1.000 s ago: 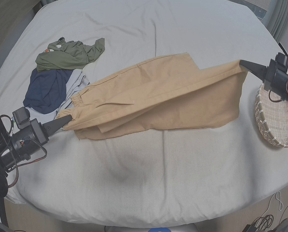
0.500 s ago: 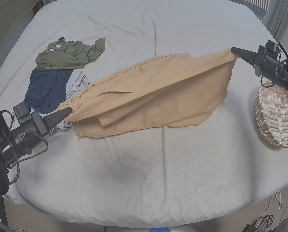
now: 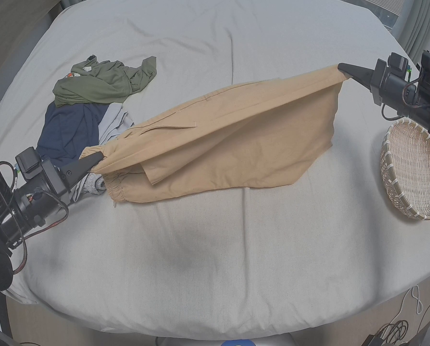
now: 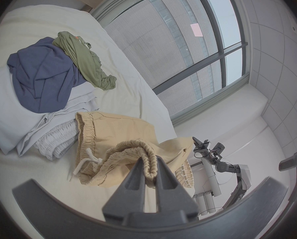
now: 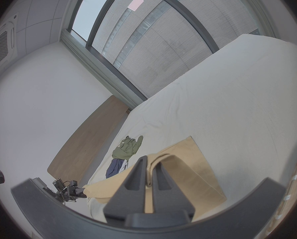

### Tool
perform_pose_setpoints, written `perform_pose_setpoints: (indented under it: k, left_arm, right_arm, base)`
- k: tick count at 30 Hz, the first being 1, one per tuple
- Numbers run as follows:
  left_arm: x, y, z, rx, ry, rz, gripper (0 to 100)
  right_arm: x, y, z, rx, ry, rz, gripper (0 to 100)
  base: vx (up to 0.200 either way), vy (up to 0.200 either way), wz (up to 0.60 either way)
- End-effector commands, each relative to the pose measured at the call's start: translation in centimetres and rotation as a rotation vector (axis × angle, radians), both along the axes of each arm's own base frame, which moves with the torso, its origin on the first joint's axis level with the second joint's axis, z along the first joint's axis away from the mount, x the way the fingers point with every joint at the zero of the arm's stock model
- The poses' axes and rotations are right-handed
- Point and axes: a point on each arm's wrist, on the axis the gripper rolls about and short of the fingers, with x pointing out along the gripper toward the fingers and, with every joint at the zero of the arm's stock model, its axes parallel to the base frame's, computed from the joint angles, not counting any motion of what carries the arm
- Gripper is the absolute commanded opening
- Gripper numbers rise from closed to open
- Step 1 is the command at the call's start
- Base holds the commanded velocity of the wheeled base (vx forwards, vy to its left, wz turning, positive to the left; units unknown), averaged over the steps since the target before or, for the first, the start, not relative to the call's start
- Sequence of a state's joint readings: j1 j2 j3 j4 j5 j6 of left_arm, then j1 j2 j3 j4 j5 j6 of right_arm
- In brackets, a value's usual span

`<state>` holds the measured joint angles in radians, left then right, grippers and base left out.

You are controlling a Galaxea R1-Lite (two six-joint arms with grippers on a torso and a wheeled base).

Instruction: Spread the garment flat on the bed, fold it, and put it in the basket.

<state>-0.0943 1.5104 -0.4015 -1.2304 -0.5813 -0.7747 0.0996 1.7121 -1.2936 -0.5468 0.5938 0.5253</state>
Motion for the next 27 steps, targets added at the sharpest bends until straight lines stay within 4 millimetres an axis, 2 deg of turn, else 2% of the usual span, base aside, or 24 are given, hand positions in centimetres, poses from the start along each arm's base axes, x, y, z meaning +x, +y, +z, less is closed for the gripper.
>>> perform_pose_setpoints:
  k: [1,8,17,27]
  left_arm:
    - [0.5,-0.1,-0.1,-0.002,0.004,-0.001,0]
    - [1.5,-0.1,-0.7,0.0,0.031,0.0,0]
    - [2.1,-0.1,-1.4,0.004,0.048,0.002,0]
    - [2.9,0.2,-1.4,0.002,0.045,0.037,0]
  right_arm:
    - [1.4,0.1,-0.7,-0.001,0.018,-0.001,0]
    - [2.8,0.3,-1.7,-0.001,0.042,-0.001,0]
    - [4.3,0.8,-1.4,0.006,0.023,0.009,0]
    - [6.2,1.8,-2.2,0.007,0.024,0.029,0]
  base:
    - [0.0,0.0,0.0]
    - [0.0,0.0,0.0]
    - [0.0,0.0,0.0]
    - [0.0,0.0,0.0]
